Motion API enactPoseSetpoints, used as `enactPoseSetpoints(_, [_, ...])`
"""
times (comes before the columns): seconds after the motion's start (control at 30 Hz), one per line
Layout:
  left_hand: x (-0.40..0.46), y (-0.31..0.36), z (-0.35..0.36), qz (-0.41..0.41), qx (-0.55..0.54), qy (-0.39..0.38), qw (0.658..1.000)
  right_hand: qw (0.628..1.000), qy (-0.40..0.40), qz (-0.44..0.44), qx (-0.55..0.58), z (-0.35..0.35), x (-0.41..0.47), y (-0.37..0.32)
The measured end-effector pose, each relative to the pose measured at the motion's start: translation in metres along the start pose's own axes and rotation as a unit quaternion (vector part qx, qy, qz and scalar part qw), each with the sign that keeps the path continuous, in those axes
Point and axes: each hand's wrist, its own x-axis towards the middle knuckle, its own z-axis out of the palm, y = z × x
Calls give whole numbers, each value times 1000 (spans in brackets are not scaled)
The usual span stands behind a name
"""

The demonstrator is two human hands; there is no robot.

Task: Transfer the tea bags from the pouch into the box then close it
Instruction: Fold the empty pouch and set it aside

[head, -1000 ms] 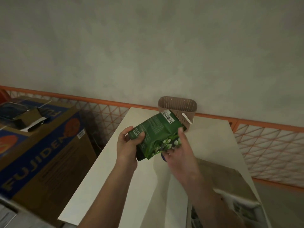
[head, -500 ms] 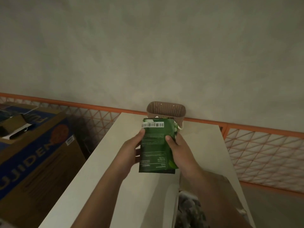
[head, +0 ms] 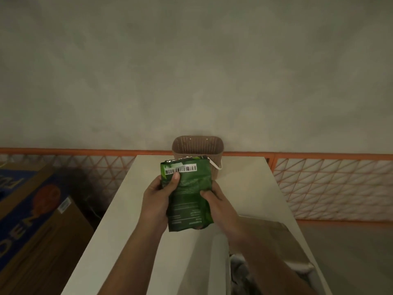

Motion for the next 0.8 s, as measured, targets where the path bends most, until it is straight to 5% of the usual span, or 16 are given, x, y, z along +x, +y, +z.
enactPoseSetpoints(0.23, [19, -1, 0, -40, 149, -188, 970, 994, 95, -57, -3, -17, 2, -1])
enactPoseSetpoints(0.8, [30, -59, 86, -96, 71, -269, 956, 961, 180, -49, 202, -108, -42, 10])
